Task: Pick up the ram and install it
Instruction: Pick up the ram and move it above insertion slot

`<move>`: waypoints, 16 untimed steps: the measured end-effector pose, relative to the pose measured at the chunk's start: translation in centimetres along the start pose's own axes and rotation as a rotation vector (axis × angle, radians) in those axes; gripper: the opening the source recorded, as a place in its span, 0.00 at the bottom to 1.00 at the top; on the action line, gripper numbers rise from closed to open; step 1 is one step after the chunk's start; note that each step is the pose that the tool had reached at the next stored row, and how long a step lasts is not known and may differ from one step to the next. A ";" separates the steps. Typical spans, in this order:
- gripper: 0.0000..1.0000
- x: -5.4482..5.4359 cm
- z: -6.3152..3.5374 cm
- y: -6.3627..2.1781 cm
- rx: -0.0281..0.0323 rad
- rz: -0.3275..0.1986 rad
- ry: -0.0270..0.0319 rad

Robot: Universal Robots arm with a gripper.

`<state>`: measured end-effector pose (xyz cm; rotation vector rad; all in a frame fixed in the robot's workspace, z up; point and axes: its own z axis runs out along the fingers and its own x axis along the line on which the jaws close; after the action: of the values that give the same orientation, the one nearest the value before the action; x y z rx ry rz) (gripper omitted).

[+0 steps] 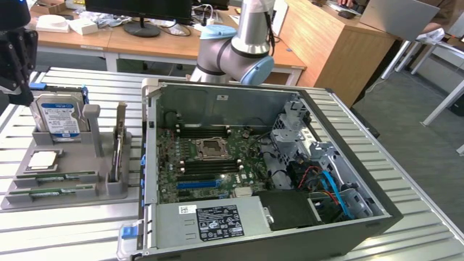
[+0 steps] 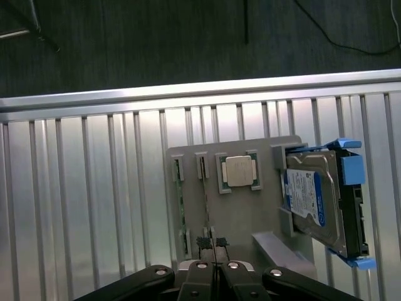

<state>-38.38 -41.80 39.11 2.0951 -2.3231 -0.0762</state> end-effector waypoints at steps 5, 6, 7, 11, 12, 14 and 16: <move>0.10 0.0 0.01 -0.22 0.0000 -0.004 0.0001; 0.10 0.0 0.00 -0.25 -0.0001 -0.004 0.0002; 0.10 0.0 0.00 -0.27 -0.0001 -0.005 0.0001; 0.10 0.0 0.00 -0.30 -0.0001 -0.005 0.0002; 0.10 0.0 0.01 -0.30 -0.0001 -0.005 0.0001; 0.10 0.0 0.00 -0.30 -0.0001 -0.005 0.0002; 0.10 0.0 0.00 -0.30 -0.0001 -0.005 0.0002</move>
<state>-38.08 -41.80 39.10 2.1011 -2.3176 -0.0762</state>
